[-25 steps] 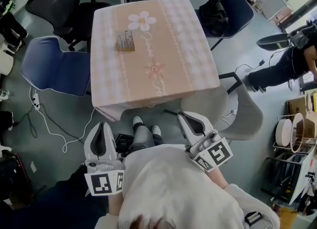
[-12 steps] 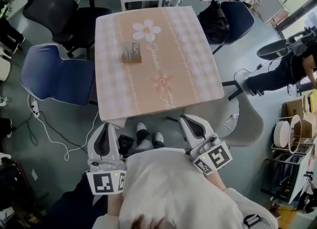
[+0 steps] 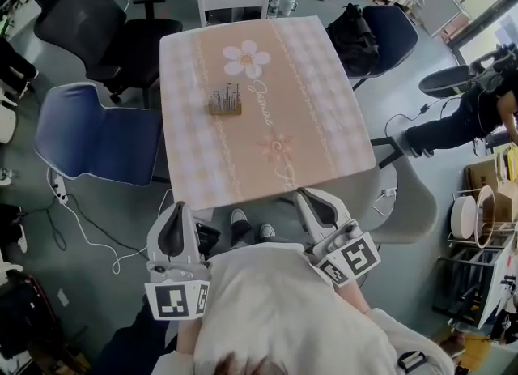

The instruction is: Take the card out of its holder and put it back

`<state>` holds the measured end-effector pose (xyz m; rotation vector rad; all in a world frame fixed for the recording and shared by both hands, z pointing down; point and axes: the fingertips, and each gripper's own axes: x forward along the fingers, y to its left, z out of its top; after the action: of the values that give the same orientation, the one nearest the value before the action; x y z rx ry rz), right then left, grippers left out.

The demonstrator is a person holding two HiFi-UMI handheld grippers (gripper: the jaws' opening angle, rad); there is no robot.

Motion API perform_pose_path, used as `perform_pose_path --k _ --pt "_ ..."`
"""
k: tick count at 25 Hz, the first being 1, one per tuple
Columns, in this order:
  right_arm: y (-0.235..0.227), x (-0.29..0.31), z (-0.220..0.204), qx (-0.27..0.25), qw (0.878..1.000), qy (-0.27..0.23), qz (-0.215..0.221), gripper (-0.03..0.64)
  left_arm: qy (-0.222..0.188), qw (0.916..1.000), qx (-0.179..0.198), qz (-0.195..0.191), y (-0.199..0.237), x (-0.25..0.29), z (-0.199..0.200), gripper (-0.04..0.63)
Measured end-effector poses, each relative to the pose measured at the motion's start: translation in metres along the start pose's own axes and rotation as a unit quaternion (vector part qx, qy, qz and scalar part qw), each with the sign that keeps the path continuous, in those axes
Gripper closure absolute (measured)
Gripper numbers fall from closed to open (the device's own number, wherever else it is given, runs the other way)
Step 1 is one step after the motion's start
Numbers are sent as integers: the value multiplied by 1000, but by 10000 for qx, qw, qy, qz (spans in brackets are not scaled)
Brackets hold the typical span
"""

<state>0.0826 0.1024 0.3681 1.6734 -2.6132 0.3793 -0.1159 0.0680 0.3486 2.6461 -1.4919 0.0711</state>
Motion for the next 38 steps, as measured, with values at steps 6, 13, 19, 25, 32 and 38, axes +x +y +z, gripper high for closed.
perform_pose_path --k 6,13,19,25,32,38 --pt "4 15 0 58 9999 -76 -39 618 4 9999 79 -63 14 4 2 595" --pt "1 27 -2 82 10000 13 -2 618 81 9999 38 -69 20 14 -1 595" --pt "-15 43 -2 125 9998 102 77 618 124 9999 -11 -53 17 35 -1 595" --pt "-35 61 11 101 9996 104 231 618 111 9999 -19 66 16 59 7 595" --pt "-57 80 16 116 9989 184 407 618 57 9996 -31 257 16 83 12 595" --pt "-71 94 18 96 9975 206 663 618 7 9982 21 599 23 92 15 595"
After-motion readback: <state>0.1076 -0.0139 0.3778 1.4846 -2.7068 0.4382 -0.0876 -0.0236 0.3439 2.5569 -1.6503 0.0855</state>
